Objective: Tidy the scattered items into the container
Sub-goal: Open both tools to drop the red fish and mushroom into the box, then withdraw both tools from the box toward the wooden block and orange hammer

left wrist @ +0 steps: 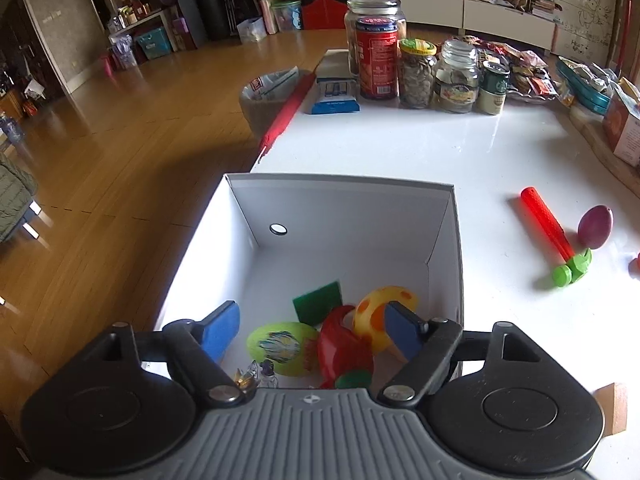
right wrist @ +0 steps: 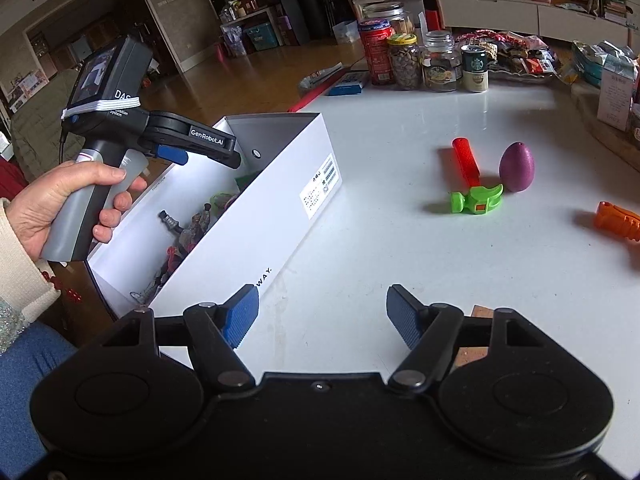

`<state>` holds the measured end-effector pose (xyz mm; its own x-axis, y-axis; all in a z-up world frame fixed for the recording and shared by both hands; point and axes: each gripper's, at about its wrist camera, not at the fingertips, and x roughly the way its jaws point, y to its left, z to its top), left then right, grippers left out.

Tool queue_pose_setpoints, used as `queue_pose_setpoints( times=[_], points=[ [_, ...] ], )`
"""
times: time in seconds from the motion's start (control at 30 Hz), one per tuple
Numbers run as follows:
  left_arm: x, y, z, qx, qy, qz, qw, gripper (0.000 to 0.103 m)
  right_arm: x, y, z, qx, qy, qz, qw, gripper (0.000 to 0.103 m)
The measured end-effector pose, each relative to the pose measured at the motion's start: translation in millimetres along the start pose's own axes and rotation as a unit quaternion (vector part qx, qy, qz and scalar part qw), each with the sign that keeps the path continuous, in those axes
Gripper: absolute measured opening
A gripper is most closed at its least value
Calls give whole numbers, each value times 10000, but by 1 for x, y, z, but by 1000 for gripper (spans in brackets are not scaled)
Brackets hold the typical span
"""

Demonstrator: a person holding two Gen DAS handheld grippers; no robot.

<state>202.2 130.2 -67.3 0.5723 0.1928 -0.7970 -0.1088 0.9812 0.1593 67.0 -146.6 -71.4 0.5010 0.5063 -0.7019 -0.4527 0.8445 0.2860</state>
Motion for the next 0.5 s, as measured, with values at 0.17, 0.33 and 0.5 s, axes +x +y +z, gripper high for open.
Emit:
queue_pose_setpoints(
  times=[0.17,0.33,0.5],
  points=[
    [-15,2,1,-54,-133,-17,9999,81,-2,-1,0,27,-54,3,10000,68],
    [-37,-7,-1,-75,-258,-217,9994,82,-6,-7,1,132,-102,17,9999,68],
    [-62,-30,-5,12,-391,-598,9974,86,-12,-18,0,246,-145,-69,9996,69]
  ],
)
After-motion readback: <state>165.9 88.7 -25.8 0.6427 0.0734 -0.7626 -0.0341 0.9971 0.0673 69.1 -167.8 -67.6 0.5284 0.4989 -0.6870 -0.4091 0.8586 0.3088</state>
